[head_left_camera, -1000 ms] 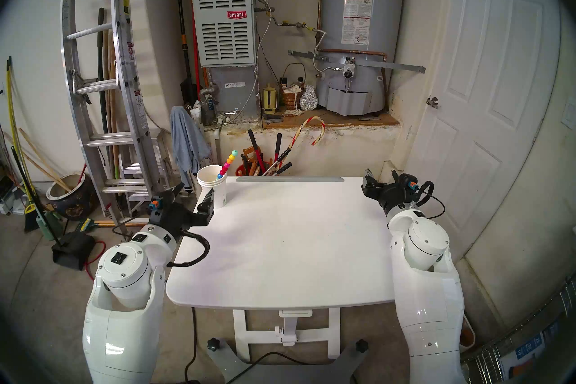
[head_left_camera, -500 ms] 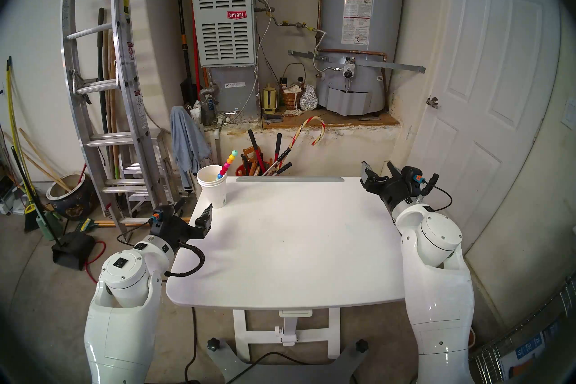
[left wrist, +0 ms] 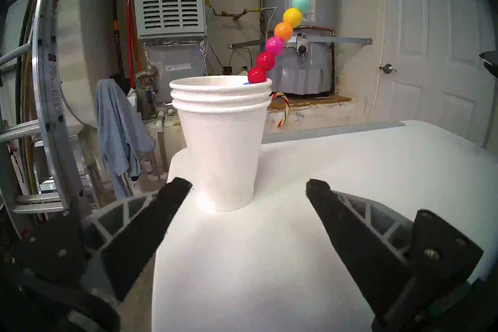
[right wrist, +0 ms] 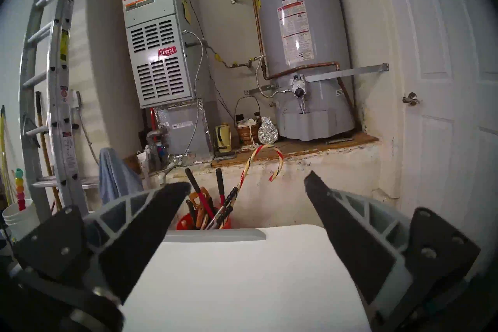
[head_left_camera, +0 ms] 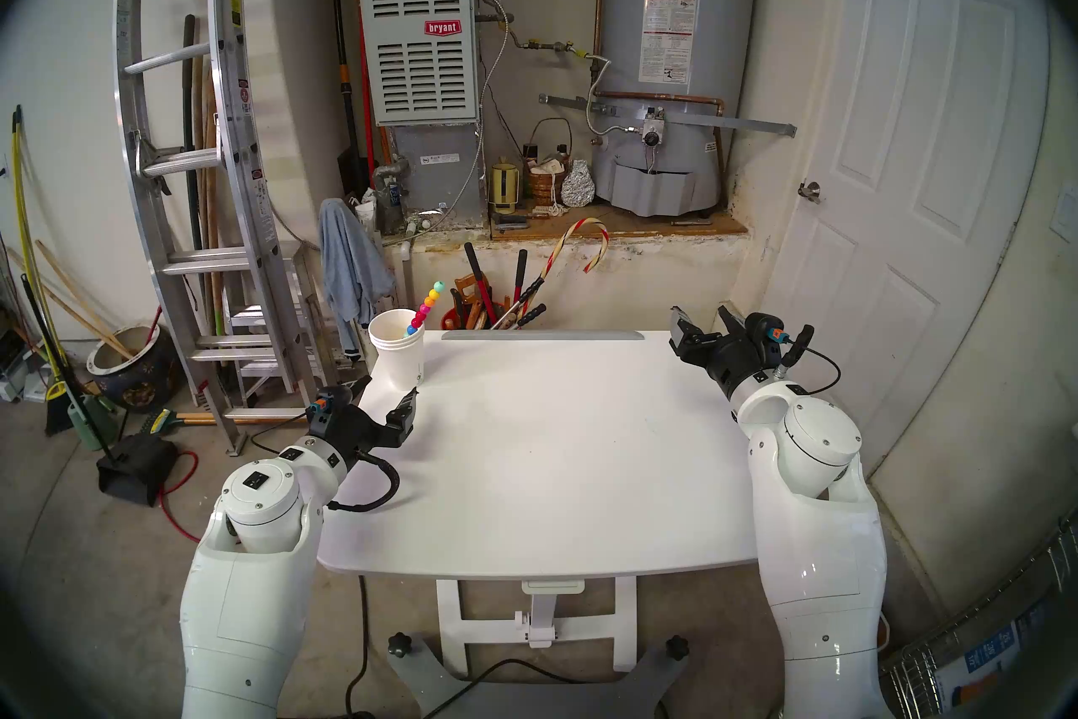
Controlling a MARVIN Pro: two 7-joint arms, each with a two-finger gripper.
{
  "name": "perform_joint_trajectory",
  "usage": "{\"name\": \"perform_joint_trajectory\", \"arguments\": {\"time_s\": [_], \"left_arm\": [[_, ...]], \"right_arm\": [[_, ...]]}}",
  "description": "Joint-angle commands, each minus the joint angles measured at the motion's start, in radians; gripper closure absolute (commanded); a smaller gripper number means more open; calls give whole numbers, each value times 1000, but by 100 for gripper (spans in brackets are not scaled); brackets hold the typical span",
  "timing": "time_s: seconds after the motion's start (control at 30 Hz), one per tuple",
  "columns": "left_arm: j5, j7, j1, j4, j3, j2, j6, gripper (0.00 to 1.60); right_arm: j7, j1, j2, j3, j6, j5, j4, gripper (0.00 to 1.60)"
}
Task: Switch the marker to another color
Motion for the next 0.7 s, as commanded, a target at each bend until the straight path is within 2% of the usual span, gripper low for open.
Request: {"name": "perform_joint_trajectory", "arguments": {"time_s": [0.0,0.27,0.67], "left_arm": [[-13,5,-83,40,4,-15,-64,0],[-5,24,-173,161,30,-29,-105,0],[1,52,-257,267,52,-29,-147,0]], "right_arm": [[-2,29,0,-4,-21,-3,-2,0],[1,28,4,-5,-26,-5,1,0],[3,45,12,7,-35,-1,35,0]]}}
